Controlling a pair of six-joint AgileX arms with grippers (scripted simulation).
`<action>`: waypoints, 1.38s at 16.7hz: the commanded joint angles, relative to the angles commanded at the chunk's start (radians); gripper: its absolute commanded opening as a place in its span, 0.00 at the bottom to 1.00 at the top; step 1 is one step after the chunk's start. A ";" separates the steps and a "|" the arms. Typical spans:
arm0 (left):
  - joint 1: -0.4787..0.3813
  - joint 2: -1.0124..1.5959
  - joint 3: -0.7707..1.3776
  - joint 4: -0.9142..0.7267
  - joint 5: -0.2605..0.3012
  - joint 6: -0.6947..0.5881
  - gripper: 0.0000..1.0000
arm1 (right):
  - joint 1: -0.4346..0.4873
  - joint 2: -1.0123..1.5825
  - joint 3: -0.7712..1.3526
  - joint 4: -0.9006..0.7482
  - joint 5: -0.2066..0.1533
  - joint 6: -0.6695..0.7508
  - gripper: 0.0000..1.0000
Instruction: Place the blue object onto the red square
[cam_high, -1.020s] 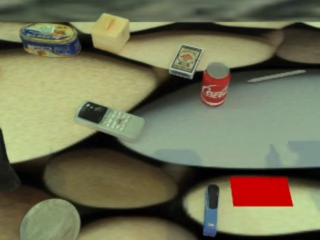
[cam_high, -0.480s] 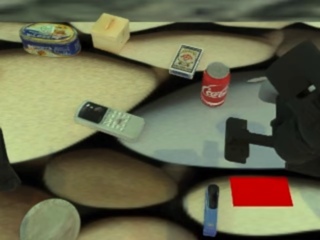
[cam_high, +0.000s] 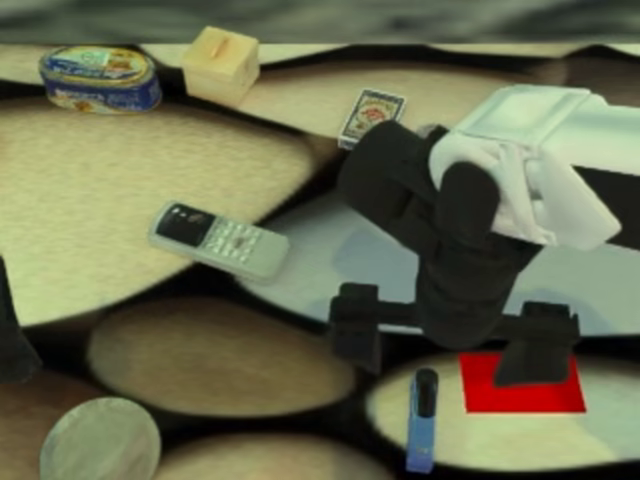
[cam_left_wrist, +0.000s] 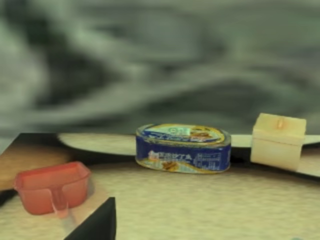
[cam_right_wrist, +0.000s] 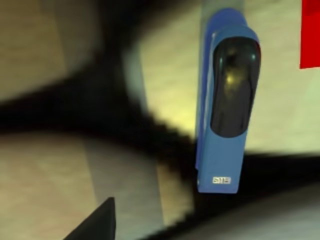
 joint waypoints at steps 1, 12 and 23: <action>0.000 0.000 0.000 0.000 0.000 0.000 1.00 | 0.005 0.008 0.009 -0.006 0.000 0.006 1.00; 0.000 0.000 0.000 0.000 0.000 0.000 1.00 | 0.004 0.094 -0.122 0.218 0.001 0.007 1.00; 0.000 0.000 0.000 0.000 0.000 0.000 1.00 | 0.008 0.163 -0.217 0.374 0.001 0.011 0.85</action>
